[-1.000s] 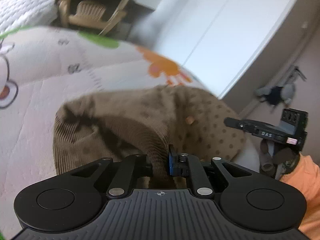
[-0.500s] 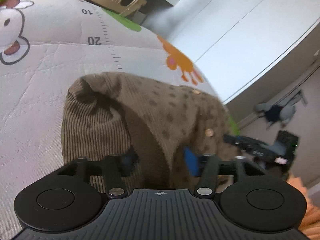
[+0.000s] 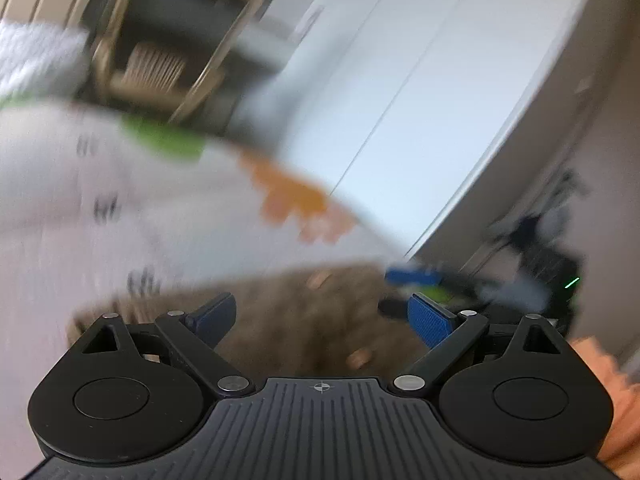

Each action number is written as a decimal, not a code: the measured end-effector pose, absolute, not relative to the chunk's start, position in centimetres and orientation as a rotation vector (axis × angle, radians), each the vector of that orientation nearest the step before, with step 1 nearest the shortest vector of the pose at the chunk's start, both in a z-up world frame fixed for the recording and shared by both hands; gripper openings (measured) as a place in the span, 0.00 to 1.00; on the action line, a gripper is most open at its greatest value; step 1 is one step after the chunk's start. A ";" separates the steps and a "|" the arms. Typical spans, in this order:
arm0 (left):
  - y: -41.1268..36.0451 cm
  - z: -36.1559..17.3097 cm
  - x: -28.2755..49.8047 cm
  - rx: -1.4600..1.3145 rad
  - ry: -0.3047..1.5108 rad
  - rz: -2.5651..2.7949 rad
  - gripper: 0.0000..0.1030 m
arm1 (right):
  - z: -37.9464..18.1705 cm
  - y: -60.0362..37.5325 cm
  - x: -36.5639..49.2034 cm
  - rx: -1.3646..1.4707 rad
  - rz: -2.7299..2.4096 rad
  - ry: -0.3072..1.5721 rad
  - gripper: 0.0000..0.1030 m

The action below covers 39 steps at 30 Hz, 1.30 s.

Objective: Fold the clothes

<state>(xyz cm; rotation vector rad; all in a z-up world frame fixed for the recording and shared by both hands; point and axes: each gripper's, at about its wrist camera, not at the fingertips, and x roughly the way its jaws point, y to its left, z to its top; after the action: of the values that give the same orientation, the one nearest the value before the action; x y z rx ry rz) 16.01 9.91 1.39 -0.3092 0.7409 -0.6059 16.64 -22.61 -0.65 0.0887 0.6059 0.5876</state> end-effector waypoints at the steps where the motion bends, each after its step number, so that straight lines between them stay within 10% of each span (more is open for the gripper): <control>1: 9.1 0.0 16.7 -0.294 0.791 -0.563 0.93 | -1.5 -21.7 17.7 0.115 0.608 0.636 0.99; 14: 6.1 -2.8 14.8 -0.017 0.737 -0.502 1.00 | -1.9 -18.0 17.9 0.037 0.539 0.851 1.00; 39: 6.3 -4.2 13.9 0.012 0.630 -0.527 1.00 | -4.9 -17.1 14.0 -0.078 0.362 0.683 1.00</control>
<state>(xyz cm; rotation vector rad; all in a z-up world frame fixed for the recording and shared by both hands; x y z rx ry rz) 13.90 6.29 -4.18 0.0123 0.6303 -0.5273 14.01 -17.09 -4.88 -0.0784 0.6828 0.3617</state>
